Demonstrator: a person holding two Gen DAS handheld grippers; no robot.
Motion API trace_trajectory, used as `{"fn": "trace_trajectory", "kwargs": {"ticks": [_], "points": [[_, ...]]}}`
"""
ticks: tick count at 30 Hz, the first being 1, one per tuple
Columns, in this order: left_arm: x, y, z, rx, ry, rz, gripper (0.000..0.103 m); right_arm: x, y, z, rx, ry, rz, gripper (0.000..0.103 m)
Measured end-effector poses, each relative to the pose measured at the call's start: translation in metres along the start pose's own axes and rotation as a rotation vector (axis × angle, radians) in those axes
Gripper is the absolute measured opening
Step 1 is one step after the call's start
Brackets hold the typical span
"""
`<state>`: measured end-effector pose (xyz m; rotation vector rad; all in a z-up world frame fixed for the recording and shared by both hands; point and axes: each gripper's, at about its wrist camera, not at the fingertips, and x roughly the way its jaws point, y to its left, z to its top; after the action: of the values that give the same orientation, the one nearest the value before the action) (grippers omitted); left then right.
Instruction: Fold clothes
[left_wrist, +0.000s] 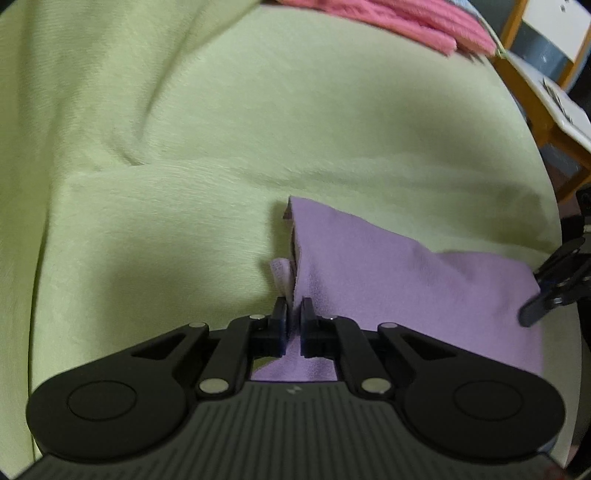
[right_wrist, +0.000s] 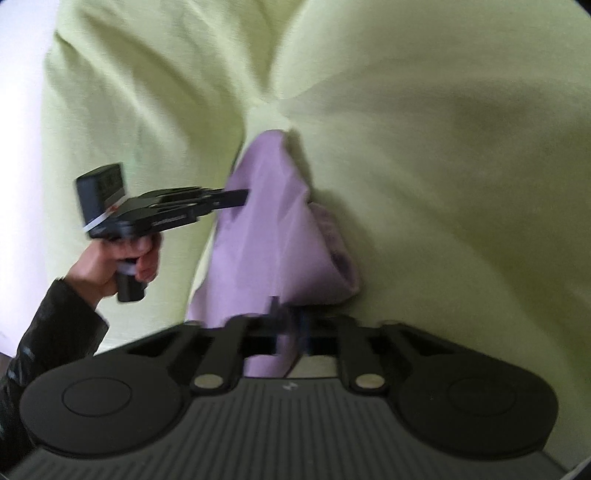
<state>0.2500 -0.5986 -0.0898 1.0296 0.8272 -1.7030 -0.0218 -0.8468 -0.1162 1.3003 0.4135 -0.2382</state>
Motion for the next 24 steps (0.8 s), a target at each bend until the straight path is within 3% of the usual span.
{"fn": "trace_trajectory", "kwargs": {"ticks": [4, 8, 13, 20, 22, 24], "points": [[-0.04, -0.001, -0.017, -0.092, -0.137, 0.038, 0.003, -0.011, 0.032, 0.022, -0.142, -0.006, -0.008, 0.004], [-0.122, -0.006, -0.04, -0.206, -0.324, 0.108, 0.003, -0.026, 0.108, 0.063, -0.451, -0.037, 0.003, 0.004], [-0.243, -0.034, -0.08, -0.291, -0.568, 0.209, 0.003, -0.058, 0.166, 0.046, -0.801, -0.118, 0.037, 0.004], [-0.325, -0.14, -0.142, -0.265, -0.731, 0.324, 0.003, -0.105, 0.245, 0.02, -1.287, -0.234, 0.085, 0.004], [-0.318, -0.179, -0.167, -0.262, -0.732, 0.351, 0.003, -0.118, 0.268, 0.012, -1.426, -0.268, 0.099, 0.004], [-0.293, -0.219, -0.195, -0.272, -0.703, 0.379, 0.003, -0.12, 0.245, -0.01, -1.468, -0.224, 0.106, 0.004]]}}
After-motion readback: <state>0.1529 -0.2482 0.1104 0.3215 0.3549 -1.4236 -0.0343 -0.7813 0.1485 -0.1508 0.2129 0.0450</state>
